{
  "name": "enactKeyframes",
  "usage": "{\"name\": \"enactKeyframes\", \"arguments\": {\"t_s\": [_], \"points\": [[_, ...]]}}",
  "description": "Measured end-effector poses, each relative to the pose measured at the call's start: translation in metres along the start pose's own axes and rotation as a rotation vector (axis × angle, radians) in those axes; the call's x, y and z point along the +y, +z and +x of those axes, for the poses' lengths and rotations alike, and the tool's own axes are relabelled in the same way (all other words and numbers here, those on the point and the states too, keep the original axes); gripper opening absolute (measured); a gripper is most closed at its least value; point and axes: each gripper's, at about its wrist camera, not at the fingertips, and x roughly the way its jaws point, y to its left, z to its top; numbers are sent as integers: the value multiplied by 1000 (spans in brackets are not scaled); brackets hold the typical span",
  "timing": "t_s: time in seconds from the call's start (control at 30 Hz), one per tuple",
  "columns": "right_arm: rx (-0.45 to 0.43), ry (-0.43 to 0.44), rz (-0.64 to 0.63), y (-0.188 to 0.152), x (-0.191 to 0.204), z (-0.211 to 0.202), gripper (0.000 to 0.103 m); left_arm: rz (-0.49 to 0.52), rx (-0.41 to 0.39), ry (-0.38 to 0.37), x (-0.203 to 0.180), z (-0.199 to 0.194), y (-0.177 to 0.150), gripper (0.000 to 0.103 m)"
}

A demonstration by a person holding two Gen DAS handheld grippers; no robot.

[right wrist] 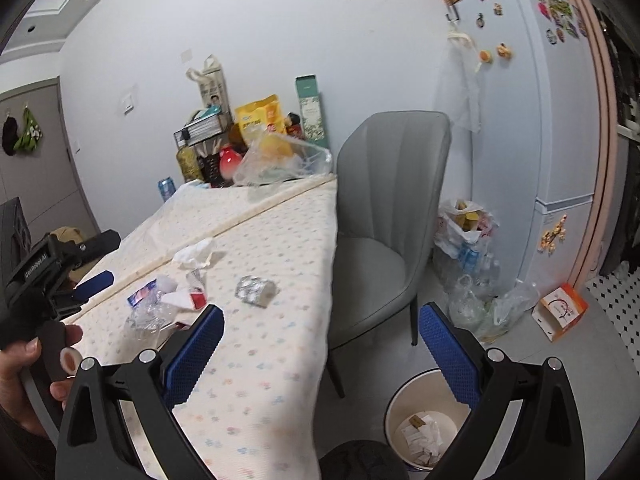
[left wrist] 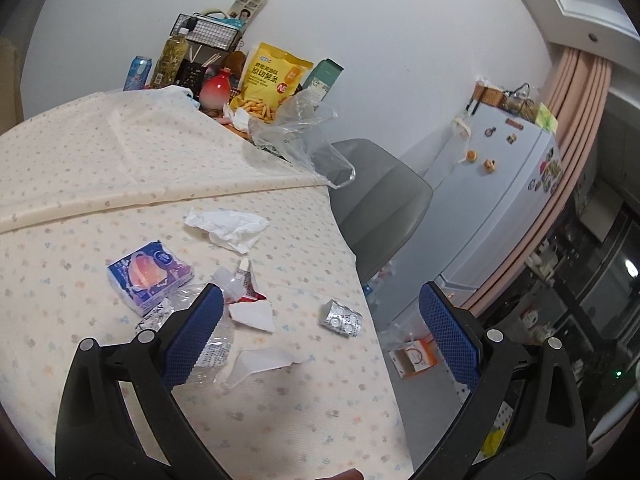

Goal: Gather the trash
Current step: 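Move both tools back over the table toward the plastic water bottle, then grasp the clear plastic water bottle with the left tool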

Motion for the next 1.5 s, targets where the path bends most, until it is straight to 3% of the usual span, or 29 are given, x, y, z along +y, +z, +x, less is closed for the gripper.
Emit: {"name": "enactKeyframes", "arguments": {"t_s": [0.33, 0.63, 0.97, 1.2, 1.37, 1.5], "points": [[-67, 60, -61, -4, 27, 6, 96, -5, -74, 10, 29, -16, 1, 97], [-37, 115, -67, -11, 38, 17, 96, -7, -72, 30, 55, -28, 2, 97], [8, 141, -40, -15, 37, 32, 96, -1, 21, 84, 84, -32, -4, 97], [36, 192, -80, -20, 43, 39, 96, -14, 121, 108, 93, -8, -10, 95], [56, 207, -66, -19, 41, 44, 95, 0, 193, 154, 92, 15, -16, 79], [66, 216, -47, -17, 36, 48, 94, -11, 236, 181, 93, 29, -18, 76]]}}
